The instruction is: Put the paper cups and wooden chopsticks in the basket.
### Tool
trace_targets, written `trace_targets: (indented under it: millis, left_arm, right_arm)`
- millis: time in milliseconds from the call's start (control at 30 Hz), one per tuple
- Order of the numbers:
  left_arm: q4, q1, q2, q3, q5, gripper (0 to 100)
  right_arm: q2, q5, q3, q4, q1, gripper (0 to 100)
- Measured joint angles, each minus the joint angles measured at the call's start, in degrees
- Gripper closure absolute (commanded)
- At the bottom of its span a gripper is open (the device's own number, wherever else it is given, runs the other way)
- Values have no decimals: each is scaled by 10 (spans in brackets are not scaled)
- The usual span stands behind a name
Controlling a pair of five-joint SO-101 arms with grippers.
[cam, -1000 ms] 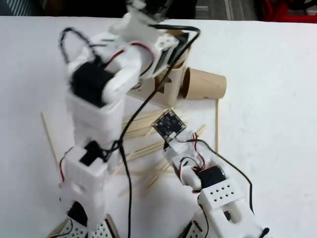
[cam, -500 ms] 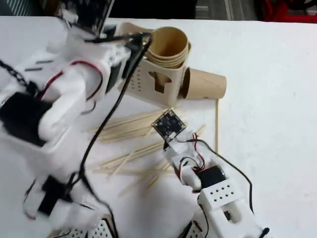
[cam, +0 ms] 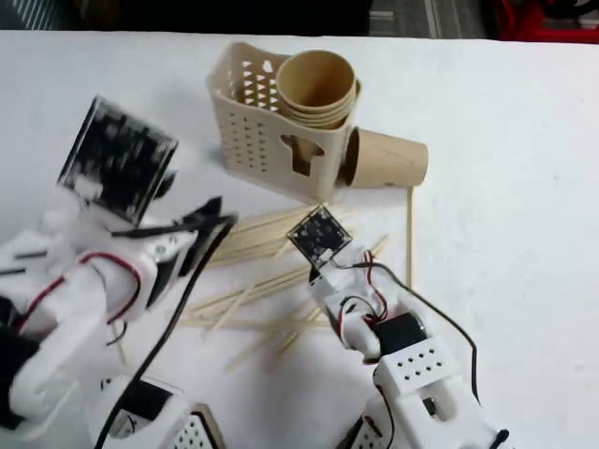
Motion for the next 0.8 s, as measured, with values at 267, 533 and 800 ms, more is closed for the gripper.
trace_targets:
  millis: [267,533,800]
  left_arm:
    - [-135,-145,-173,345,0,812]
    - [-273,-243,-372,675,-30,812]
    - [-325,-271,-456,847,-40,812]
  right_arm:
    - [0,1,0,0,2,974]
    - [0,1,-59,60,81,973]
    - [0,-19,-193,181,163,919]
